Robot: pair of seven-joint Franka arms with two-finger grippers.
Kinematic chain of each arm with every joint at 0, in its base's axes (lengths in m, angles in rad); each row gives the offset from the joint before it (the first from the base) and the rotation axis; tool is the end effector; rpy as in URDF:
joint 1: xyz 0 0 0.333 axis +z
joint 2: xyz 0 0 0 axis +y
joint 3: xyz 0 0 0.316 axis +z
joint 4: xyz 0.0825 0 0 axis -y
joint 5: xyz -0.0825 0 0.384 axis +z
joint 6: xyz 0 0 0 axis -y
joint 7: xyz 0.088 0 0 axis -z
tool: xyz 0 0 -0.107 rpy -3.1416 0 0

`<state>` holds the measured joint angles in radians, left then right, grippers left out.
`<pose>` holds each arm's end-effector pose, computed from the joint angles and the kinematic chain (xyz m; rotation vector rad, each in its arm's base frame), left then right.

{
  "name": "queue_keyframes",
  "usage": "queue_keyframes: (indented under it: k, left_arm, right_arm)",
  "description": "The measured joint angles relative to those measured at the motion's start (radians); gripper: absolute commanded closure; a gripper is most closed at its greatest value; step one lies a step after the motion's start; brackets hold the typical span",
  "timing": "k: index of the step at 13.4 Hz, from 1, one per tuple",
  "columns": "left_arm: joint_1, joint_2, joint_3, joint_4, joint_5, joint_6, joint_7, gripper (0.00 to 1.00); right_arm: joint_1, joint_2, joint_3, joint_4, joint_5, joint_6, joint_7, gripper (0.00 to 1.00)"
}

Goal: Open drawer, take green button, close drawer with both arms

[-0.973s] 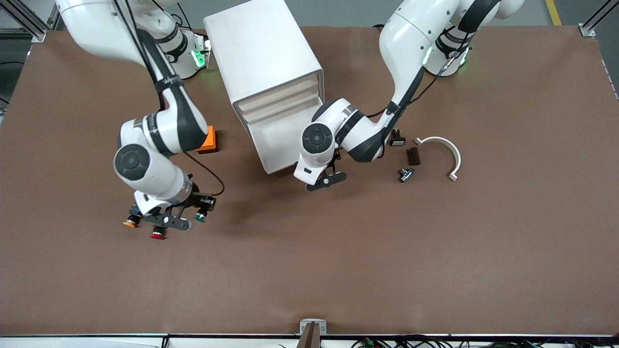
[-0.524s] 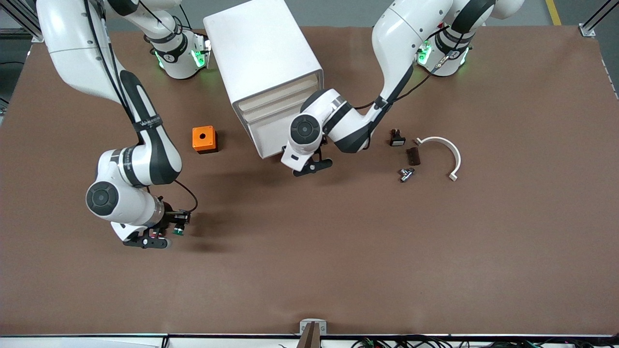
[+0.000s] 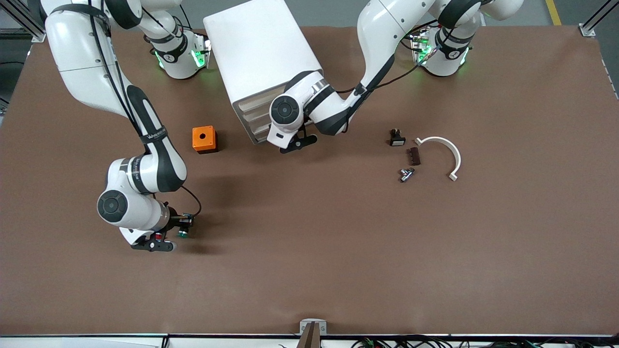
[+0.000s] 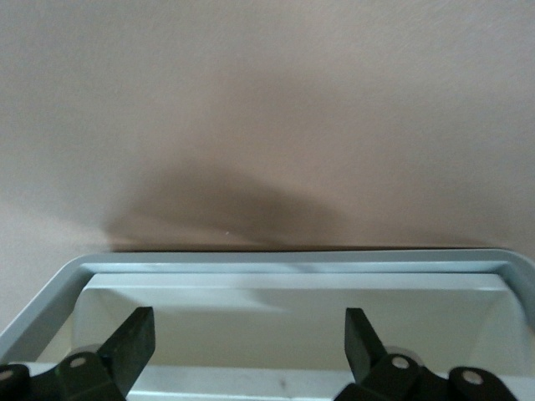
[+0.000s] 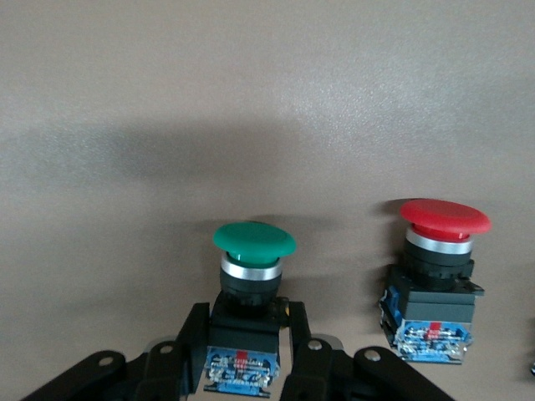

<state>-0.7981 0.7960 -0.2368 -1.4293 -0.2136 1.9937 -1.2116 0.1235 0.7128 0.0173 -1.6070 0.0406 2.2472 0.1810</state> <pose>0.3725 -0.5960 0.2174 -2.9948 -0.5107 0.6421 0.6798 0.0961 0.2041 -3.1073 0.1097 0.1219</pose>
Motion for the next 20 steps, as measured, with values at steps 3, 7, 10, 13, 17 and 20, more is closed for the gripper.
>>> queue_keyframes:
  k: [3,7,10,13,17,20]
  left_arm:
    - [0.018,-0.008,0.008,0.01,-0.003,-0.002,-0.003,0.0]
    - [0.184,-0.104,0.059,0.052,0.007,-0.004,0.003,0.0]
    - [0.353,-0.214,0.059,0.055,0.12,-0.116,0.019,0.0]
    - [0.412,-0.269,0.059,0.053,0.273,-0.209,0.032,0.0]
    - [0.463,-0.353,0.06,0.053,0.4,-0.365,0.162,0.0]
    - [0.55,-0.442,0.061,0.053,0.412,-0.43,0.33,0.0]
  right_arm:
    - [-0.003,0.002,-0.002,0.005,0.0,0.003,0.001,0.0]
    - [-0.05,-0.005,-0.003,0.068,0.0,-0.011,0.0,0.0]
    - [-0.072,-0.063,-0.003,0.099,0.0,-0.099,-0.004,0.0]
    - [-0.083,-0.187,-0.003,0.103,-0.001,-0.244,-0.022,0.0]
    - [-0.161,-0.338,-0.005,0.102,0.0,-0.412,-0.157,0.0]
    - [-0.187,-0.426,-0.004,0.102,0.0,-0.511,-0.181,0.0]
